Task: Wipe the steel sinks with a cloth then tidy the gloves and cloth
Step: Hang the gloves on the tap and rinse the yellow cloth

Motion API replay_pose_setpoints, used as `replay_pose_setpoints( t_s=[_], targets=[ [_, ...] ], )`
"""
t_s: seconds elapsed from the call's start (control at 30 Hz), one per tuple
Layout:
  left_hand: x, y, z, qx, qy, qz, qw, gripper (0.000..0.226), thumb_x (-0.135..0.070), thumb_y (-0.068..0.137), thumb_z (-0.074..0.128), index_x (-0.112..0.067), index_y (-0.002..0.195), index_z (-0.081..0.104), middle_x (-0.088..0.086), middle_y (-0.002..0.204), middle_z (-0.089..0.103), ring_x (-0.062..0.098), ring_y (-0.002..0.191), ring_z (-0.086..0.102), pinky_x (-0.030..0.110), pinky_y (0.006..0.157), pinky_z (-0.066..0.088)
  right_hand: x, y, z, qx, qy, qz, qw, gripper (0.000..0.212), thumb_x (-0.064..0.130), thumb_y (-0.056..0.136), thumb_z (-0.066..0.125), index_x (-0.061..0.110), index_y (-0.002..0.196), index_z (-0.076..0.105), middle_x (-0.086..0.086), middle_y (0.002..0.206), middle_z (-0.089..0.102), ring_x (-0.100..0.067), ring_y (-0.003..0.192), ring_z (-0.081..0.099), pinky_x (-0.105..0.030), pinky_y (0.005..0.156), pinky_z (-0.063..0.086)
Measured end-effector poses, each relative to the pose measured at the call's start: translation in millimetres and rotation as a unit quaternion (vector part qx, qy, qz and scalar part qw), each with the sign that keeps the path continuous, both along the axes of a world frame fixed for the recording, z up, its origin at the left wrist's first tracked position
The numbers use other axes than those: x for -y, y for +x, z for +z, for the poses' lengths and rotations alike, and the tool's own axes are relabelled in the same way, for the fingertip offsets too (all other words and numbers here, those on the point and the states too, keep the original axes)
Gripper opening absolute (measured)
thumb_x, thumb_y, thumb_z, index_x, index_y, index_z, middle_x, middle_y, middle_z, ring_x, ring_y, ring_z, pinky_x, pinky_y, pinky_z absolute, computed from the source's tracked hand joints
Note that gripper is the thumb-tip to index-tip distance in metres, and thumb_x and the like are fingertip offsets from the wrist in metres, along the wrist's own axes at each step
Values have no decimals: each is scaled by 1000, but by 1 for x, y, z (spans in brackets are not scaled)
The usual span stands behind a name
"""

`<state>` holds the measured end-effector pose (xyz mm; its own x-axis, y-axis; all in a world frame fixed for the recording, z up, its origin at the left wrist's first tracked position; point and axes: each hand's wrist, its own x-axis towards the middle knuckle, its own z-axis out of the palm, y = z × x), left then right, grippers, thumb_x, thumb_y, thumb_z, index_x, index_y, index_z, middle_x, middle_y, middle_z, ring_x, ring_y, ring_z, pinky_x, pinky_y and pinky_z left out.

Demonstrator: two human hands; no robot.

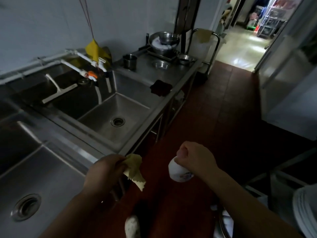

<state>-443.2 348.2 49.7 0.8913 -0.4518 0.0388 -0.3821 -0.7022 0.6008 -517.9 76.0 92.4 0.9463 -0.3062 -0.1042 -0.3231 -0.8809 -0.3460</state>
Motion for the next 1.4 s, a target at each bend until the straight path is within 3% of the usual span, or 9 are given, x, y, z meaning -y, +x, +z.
replay_pose_setpoints(
  t_s=[0.07, 0.2, 0.4, 0.5, 0.67, 0.83, 1.03, 1.17, 1.4],
  targets=[
    [18, 25, -4, 4, 3, 20, 1000, 26, -16, 83, 66, -26, 106, 68, -8, 93, 66, 10, 81, 57, 24, 63, 41, 17, 22, -3, 7, 7, -10, 1000, 30, 42, 77, 66, 23, 99, 60, 8, 93, 57, -11, 86, 55, -26, 68, 41],
    [52, 88, -12, 1, -7, 21, 1000, 24, -18, 81, 69, -29, 103, 67, -13, 90, 64, 7, 77, 56, 14, 58, 36, 47, 86, -5, 20, 3, -4, 1000, 30, 46, 74, 67, 27, 95, 59, 13, 87, 54, -7, 81, 52, -25, 66, 40],
    [82, 195, -1, -15, -20, 66, 998, 22, -25, 84, 66, -33, 105, 66, -12, 98, 66, 10, 87, 60, 26, 68, 47, 73, 205, 7, 35, 20, 21, 999, 21, 44, 72, 66, 31, 84, 56, 15, 78, 53, -5, 73, 51, -21, 57, 32],
    [83, 239, 8, 2, -19, 85, 996, 20, -26, 84, 66, -33, 103, 67, -12, 93, 65, 9, 81, 59, 25, 62, 43, 82, 263, 14, 33, 21, 38, 999, 20, 43, 71, 67, 31, 79, 53, 14, 76, 50, -7, 73, 51, -24, 61, 34],
    [84, 297, 10, 2, -13, 129, 992, 18, -27, 84, 66, -33, 101, 66, -13, 88, 63, 10, 79, 60, 30, 67, 49, 99, 352, 18, 41, 48, 70, 996, 21, 43, 72, 67, 31, 85, 55, 15, 79, 55, -5, 77, 55, -25, 65, 39],
    [95, 346, 2, 18, -14, 173, 985, 24, -21, 80, 71, -35, 98, 65, -21, 79, 55, -3, 68, 52, 17, 58, 41, 115, 457, 9, 50, 69, 100, 991, 23, 48, 65, 67, 35, 79, 55, 24, 72, 55, 5, 68, 51, -15, 56, 35],
    [139, 412, -7, 16, -1, 258, 966, 24, -23, 81, 69, -37, 99, 63, -19, 84, 59, -2, 74, 56, 24, 61, 50, 139, 598, -18, 45, 90, 196, 975, 26, 40, 66, 73, 27, 85, 60, 13, 80, 60, -10, 76, 59, -28, 68, 50],
    [181, 458, -7, -12, 2, 328, 945, 19, -27, 83, 68, -39, 97, 61, -19, 82, 58, -4, 73, 55, 15, 60, 44, 153, 690, -26, 53, 83, 268, 958, 25, 38, 66, 73, 25, 83, 60, 14, 71, 56, -9, 70, 53, -22, 61, 38],
    [220, 516, -6, -56, 12, 413, 909, 19, -30, 85, 65, -37, 102, 62, -22, 91, 59, 0, 83, 58, 25, 72, 51, 137, 836, -31, 50, 49, 365, 928, 25, 41, 68, 71, 26, 86, 62, 13, 79, 57, -12, 74, 55, -22, 60, 34]
  ],
)
